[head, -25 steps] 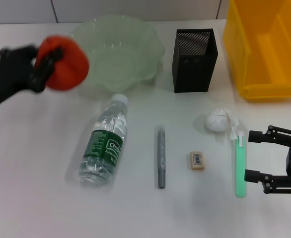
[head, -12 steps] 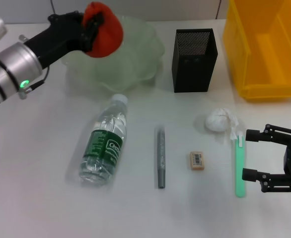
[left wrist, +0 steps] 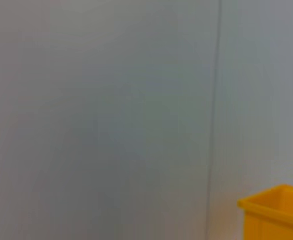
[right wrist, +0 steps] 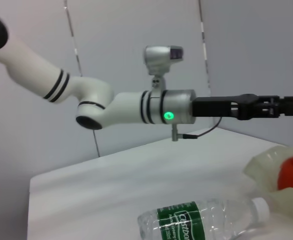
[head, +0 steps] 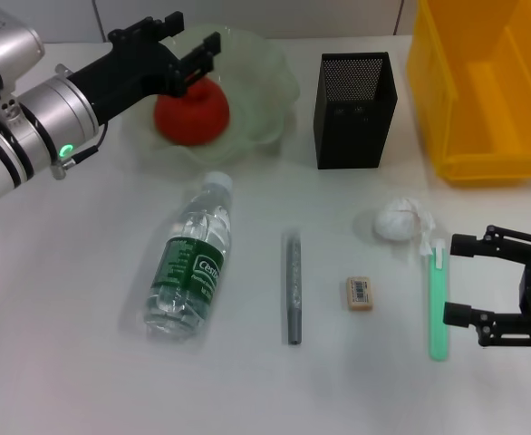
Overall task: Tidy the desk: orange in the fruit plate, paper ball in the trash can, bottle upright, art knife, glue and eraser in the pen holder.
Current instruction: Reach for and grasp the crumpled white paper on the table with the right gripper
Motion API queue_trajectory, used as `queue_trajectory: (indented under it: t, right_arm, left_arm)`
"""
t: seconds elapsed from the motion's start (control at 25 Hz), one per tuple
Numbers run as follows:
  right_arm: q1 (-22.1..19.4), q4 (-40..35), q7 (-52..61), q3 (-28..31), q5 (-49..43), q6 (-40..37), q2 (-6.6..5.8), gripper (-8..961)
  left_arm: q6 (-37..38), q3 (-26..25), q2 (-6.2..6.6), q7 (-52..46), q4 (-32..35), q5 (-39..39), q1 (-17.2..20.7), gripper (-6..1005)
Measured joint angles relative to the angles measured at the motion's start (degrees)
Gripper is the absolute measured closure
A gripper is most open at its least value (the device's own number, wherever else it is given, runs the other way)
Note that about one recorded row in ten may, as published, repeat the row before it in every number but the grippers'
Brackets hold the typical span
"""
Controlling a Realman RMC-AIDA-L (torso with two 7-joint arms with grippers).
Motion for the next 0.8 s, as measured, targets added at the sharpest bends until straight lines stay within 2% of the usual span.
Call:
queue_trajectory:
  t: [0.16,0.2,0.24,0.28,0.4,0.44,0.48,0.56,0.64,0.68,0.8]
  right_arm:
    - [0.3,-3.6,7.3,0.8,0.1,0.0,0.01,123]
    - [0.3,-5.4,9.5,0.9,0.1,0.0,-0.01,123]
    - [0.3,-7.2,11.9,0.9,0.0,-0.1,-0.01,123]
    - [0.4,-9.5,14.9,0.8,0.0,-0.2,-0.04,123]
    - [1.5,-20.3,29.0,-0.3,-2.3,-0.9,-0.18,123]
    - [2.2,-23.5,33.4,-0.9,-3.7,-1.2,-0.21,123]
    - [3.2,-27.5,38.6,-1.9,-5.5,-1.5,-0.39,123]
    - [5.7,-34.3,48.5,-5.1,-10.8,-2.4,-0.73,123]
    - [8.2,-39.6,55.2,-8.8,-16.1,-3.1,-0.77,123]
    - [9.5,-41.8,58.1,-10.9,-18.8,-3.5,-0.70,123]
    - [13.5,-44.1,66.6,-16.9,-25.9,-3.2,-0.43,123]
  left_arm:
    - [5.9,5.7,0.39,-1.8,2.6,0.0,2.5,419]
    - [5.9,5.7,0.39,-1.8,2.6,0.0,2.5,384]
    - [7.5,8.0,0.51,-2.6,3.8,0.1,3.7,349]
    - [11.3,15.3,0.70,-5.5,8.3,0.1,7.0,314]
    - [12.4,17.9,0.72,-6.4,10.0,0.1,8.3,193]
    - [14.9,22.4,0.75,-8.0,13.6,0.1,11.0,153]
    - [18.6,28.1,0.70,-9.6,18.5,0.1,15.3,153]
    - [20.9,31.1,0.67,-10.7,21.4,0.1,18.1,154]
    - [20.9,31.1,0.67,-10.7,21.4,0.1,18.1,154]
    - [22.1,32.2,0.60,-11.2,22.1,0.1,19.7,155]
    - [22.1,32.2,0.62,-11.0,21.7,0.1,20.3,155]
